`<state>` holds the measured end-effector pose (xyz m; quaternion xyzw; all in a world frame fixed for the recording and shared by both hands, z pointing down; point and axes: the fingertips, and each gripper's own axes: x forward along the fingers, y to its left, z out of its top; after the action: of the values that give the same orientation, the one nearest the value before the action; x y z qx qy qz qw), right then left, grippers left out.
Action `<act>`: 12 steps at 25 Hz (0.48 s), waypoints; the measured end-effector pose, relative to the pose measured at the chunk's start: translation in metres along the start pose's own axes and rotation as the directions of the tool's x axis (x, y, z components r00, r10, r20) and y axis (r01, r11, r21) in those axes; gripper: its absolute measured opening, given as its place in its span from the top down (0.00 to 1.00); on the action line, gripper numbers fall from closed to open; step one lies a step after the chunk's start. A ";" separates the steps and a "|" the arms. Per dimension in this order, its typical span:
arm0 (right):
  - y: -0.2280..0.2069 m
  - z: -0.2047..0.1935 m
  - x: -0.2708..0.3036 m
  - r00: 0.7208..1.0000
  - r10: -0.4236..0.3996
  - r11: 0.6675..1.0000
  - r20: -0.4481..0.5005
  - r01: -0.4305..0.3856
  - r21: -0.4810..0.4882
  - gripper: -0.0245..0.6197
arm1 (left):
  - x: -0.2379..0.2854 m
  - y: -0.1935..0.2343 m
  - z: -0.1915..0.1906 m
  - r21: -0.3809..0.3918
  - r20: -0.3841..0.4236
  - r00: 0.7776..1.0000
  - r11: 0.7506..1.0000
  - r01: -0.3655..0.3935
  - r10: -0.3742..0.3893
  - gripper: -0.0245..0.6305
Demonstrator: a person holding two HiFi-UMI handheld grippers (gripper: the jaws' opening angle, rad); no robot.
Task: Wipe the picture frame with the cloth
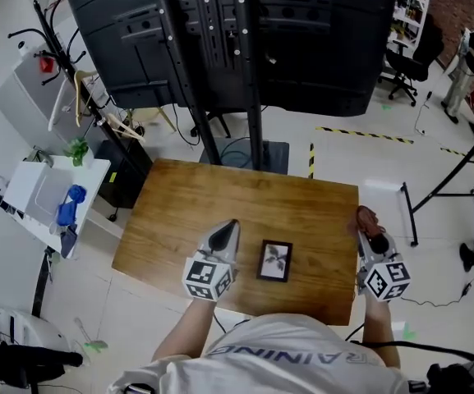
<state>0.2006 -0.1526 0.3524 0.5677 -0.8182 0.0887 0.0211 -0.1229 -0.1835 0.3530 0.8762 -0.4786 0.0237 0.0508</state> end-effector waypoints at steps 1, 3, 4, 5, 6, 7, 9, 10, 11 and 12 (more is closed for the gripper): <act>0.000 -0.001 0.001 1.000 0.003 1.000 -0.004 -0.003 -0.002 0.79 | 0.000 -0.001 -0.001 -0.011 0.001 1.000 1.000 0.001 -0.001 0.95; 0.003 -0.002 0.004 1.000 0.014 1.000 -0.009 -0.014 -0.010 0.79 | 0.001 -0.006 0.000 -0.023 0.004 1.000 1.000 0.003 -0.003 0.95; 0.004 -0.002 0.005 1.000 0.020 1.000 -0.010 -0.020 -0.015 0.79 | 0.001 -0.009 0.001 -0.021 0.005 1.000 1.000 0.006 -0.005 0.95; 0.004 -0.002 0.006 1.000 0.026 0.999 -0.011 -0.026 -0.019 0.79 | 0.002 -0.012 0.002 -0.019 0.004 1.000 1.000 0.008 -0.008 0.95; 0.004 -0.001 0.007 0.999 0.032 0.999 -0.012 -0.032 -0.021 0.79 | 0.004 -0.014 0.002 -0.019 0.004 1.000 1.000 0.010 -0.010 0.95; 0.004 -0.001 0.008 0.999 0.038 0.999 -0.012 -0.038 -0.023 0.79 | 0.005 -0.015 0.002 -0.021 0.005 1.000 1.000 0.012 -0.011 0.95; 0.006 -0.001 0.010 0.999 0.047 0.999 -0.012 -0.047 -0.026 0.79 | 0.007 -0.016 0.002 -0.032 0.005 1.000 0.999 0.016 -0.015 0.95; 0.007 -0.001 0.010 0.999 0.050 0.998 -0.015 -0.051 -0.027 0.79 | 0.007 -0.017 0.001 -0.039 0.004 1.000 0.999 0.020 -0.020 0.95; 0.009 -0.002 0.010 0.998 0.053 0.998 -0.018 -0.053 -0.029 0.79 | 0.007 -0.017 0.000 -0.046 0.002 1.000 0.999 0.025 -0.025 0.95; 0.011 -0.004 0.011 0.998 0.055 0.998 -0.024 -0.056 -0.032 0.79 | 0.007 -0.017 -0.001 -0.052 -0.001 1.000 0.998 0.031 -0.031 0.95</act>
<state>0.1866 -0.1586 0.3564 0.5432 -0.8347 0.0824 0.0371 -0.1044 -0.1801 0.3538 0.8820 -0.4652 0.0114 0.0745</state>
